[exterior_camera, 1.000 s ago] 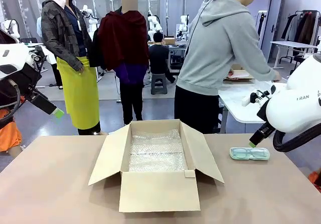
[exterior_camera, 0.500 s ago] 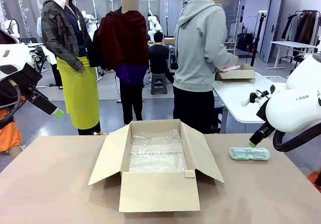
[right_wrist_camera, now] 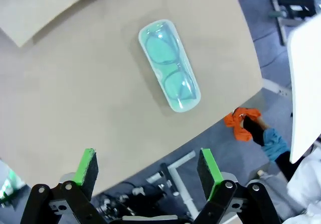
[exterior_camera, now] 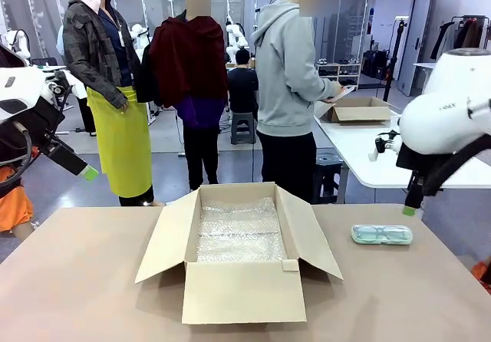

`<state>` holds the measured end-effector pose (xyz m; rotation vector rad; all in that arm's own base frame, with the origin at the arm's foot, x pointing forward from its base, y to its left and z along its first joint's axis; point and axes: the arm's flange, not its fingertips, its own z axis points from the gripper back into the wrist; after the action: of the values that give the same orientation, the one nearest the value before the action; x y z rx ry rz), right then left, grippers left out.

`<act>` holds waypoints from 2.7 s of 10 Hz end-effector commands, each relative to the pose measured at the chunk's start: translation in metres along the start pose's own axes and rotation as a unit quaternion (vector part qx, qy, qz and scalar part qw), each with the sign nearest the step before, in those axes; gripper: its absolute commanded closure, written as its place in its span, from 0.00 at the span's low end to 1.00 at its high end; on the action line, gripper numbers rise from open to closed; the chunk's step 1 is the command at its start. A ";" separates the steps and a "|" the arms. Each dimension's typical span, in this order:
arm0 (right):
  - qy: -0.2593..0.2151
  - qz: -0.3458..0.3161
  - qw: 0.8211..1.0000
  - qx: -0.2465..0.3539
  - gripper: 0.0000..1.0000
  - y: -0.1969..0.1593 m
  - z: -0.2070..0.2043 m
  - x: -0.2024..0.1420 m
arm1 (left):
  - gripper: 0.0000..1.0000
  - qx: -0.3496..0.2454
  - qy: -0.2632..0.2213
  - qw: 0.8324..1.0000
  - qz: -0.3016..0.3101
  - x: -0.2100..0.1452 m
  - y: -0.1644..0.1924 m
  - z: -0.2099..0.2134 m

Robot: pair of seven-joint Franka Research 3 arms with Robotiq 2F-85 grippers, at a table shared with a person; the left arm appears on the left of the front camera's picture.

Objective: Pack the glasses set securely to prepare it for shipping.
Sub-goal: Place the Glasses case inside the Package Box.

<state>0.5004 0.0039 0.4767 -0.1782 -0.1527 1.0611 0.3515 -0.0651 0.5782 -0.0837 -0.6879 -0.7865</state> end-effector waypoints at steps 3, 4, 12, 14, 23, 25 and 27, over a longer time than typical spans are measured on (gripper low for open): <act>-0.016 0.074 0.996 0.035 0.00 -0.051 -0.034 0.017 | 0.00 0.002 -0.001 1.000 -0.005 -0.001 0.001 0.001; -0.025 0.109 0.993 0.030 0.00 -0.054 -0.049 0.017 | 0.00 0.002 -0.001 1.000 -0.005 -0.001 0.001 0.001; -0.024 0.185 0.978 0.094 0.00 -0.082 -0.126 0.030 | 0.00 0.002 -0.001 1.000 -0.005 -0.001 0.001 0.001; -0.021 0.198 0.975 0.101 0.00 -0.080 -0.139 0.034 | 0.00 0.002 -0.001 1.000 -0.005 -0.001 0.001 0.001; -0.007 0.195 0.974 0.114 0.04 -0.069 -0.190 0.040 | 0.00 0.002 -0.001 1.000 -0.005 -0.001 0.001 0.001; -0.010 0.190 0.975 0.118 0.24 -0.068 -0.193 0.039 | 0.00 0.002 -0.001 1.000 -0.005 -0.001 0.001 0.001; -0.013 0.195 0.974 0.116 0.44 -0.066 -0.189 0.040 | 0.00 0.002 -0.001 1.000 -0.005 -0.001 0.001 0.001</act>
<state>0.6172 -0.0087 0.3082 0.0218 -0.0062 1.4520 0.3517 -0.0653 0.5780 -0.0842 -0.6872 -0.7870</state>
